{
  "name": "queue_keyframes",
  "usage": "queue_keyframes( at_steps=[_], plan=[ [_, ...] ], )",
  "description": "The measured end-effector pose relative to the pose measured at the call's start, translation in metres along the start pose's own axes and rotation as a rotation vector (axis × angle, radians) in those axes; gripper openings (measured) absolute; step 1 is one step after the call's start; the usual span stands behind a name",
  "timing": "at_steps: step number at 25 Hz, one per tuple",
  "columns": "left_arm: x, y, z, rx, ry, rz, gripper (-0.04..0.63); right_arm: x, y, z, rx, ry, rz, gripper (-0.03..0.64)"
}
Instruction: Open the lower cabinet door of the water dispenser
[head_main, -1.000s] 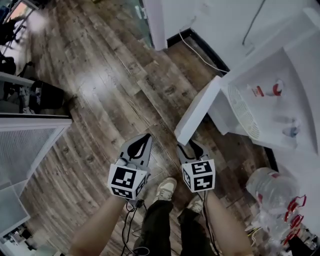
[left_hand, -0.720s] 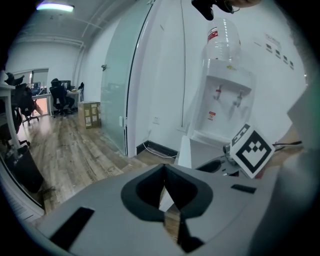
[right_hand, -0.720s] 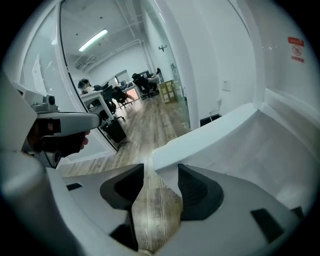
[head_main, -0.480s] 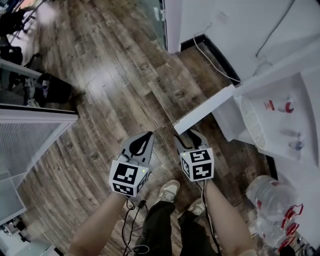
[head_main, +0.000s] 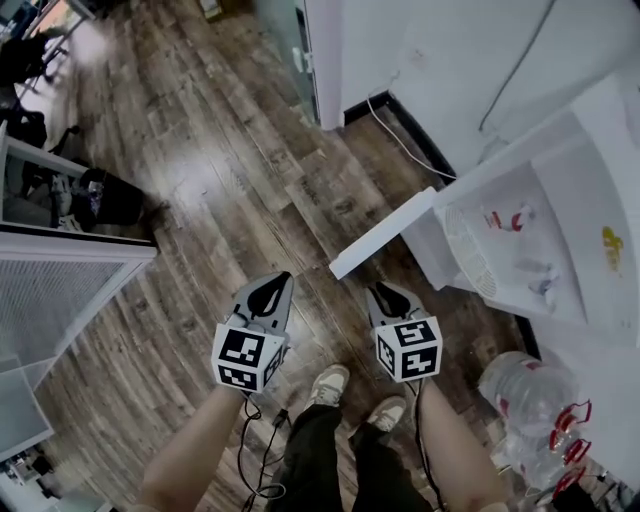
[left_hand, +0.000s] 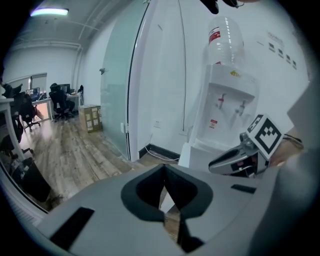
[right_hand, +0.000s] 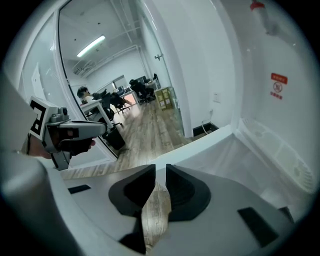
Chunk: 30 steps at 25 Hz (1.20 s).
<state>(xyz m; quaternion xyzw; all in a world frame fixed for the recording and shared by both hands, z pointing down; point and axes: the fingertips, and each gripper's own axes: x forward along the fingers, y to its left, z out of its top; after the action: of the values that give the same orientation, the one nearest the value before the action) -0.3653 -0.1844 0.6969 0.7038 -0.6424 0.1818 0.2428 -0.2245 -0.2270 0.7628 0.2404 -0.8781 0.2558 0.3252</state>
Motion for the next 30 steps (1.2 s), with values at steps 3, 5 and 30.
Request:
queue_keyframes(
  at_steps=[3,5,30],
  plan=[
    [-0.008,-0.014,0.021,0.014,0.003,-0.011,0.006,-0.034,-0.011,0.020,0.015,-0.040,-0.029,0.061],
    [-0.016,-0.028,0.037,0.018,0.009,-0.035,0.006,-0.061,-0.016,0.033,0.038,-0.071,-0.047,0.063],
    [-0.185,-0.205,0.315,0.247,-0.175,-0.243,0.006,-0.469,0.051,0.221,-0.023,-0.450,-0.233,0.017]
  ],
)
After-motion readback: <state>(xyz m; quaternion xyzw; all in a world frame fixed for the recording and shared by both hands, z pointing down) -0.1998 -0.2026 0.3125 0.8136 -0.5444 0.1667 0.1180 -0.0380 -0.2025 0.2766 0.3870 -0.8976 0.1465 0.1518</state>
